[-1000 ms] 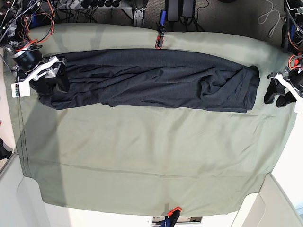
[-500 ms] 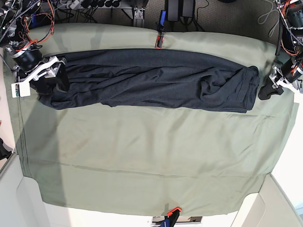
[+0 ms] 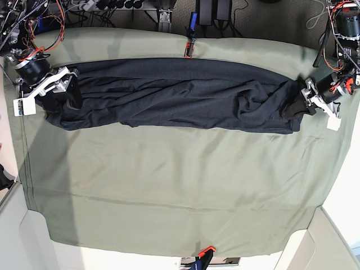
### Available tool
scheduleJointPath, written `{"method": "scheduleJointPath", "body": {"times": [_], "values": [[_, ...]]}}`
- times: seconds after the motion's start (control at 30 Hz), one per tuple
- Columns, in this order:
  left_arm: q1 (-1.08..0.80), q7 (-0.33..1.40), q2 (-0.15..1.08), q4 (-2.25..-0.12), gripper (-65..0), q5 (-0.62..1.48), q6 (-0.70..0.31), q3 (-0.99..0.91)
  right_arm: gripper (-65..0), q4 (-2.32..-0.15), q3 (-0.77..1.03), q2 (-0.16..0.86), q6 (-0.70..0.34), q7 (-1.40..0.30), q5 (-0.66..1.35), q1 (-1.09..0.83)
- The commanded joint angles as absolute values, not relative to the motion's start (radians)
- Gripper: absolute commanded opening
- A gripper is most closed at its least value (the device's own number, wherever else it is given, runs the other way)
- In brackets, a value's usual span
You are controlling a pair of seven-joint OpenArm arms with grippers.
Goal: Fold the T-shirt properly
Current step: 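Grasp the strip's end with the left gripper and straighten it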
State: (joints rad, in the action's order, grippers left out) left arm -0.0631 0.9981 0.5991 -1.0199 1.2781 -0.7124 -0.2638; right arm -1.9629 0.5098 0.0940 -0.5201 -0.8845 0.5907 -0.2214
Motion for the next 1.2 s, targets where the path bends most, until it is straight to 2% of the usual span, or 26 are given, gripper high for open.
{"method": "scheduleJointPath", "body": {"times": [0.0, 0.1, 0.13, 0.3, 0.43, 0.67, 0.77, 0.87, 1.03, 1.17], "values": [[-0.07, 1.061, 0.601, -1.027, -33.4, 1.182, -0.698, -0.243, -20.1, -1.982, 0.513, 0.102, -0.521, -0.864, 0.61, -0.214], [-0.073, 1.039, 0.601, -1.052, -59.9, 1.123, -0.698, -0.235, -20.1, -1.982, 0.513, 0.102, -0.521, -0.852, 0.61, -0.214], [-0.073, 1.039, 0.602, -1.063, -65.0, 1.103, -0.698, -0.236, -20.1, -1.982, 0.513, 0.102, -0.521, -0.848, 0.61, -0.214], [-0.072, 0.985, 0.626, -1.147, -65.0, 0.979, -0.698, -0.239, -20.1, -1.982, 0.513, 0.102, -0.521, -0.846, 0.609, -0.214], [-0.065, 0.899, 0.657, -1.229, -65.0, 0.883, -0.698, -0.324, -20.1, -1.982, 0.513, 0.102, -0.521, -0.846, 0.609, -0.214], [0.0, 0.832, 0.679, -1.242, -65.0, 0.677, -0.698, -0.4, -20.1, -1.982, 0.513, 0.102, -0.521, -0.841, 0.61, -0.214], [0.0, 0.793, 0.714, -1.243, -65.0, 0.661, -0.698, -0.4, -20.1, -1.982, 0.513, 0.102, -0.521, -0.842, 0.61, -0.214], [-0.004, 0.839, 0.732, -1.286, -65.0, 0.661, -0.698, -0.4, -20.1, -1.982, 0.513, 0.102, -0.521, -0.841, 0.61, -0.214], [-0.119, 0.888, 0.717, -1.578, -65.0, 0.728, -0.698, -0.377, -20.1, -1.982, 0.513, 0.102, -0.521, -0.841, 0.61, -0.214], [-0.199, 0.887, 0.625, -1.834, -65.0, 0.733, -0.698, -0.33, -20.1, -1.982, 0.513, 0.102, -0.521, -0.834, 0.61, -0.213]]}}
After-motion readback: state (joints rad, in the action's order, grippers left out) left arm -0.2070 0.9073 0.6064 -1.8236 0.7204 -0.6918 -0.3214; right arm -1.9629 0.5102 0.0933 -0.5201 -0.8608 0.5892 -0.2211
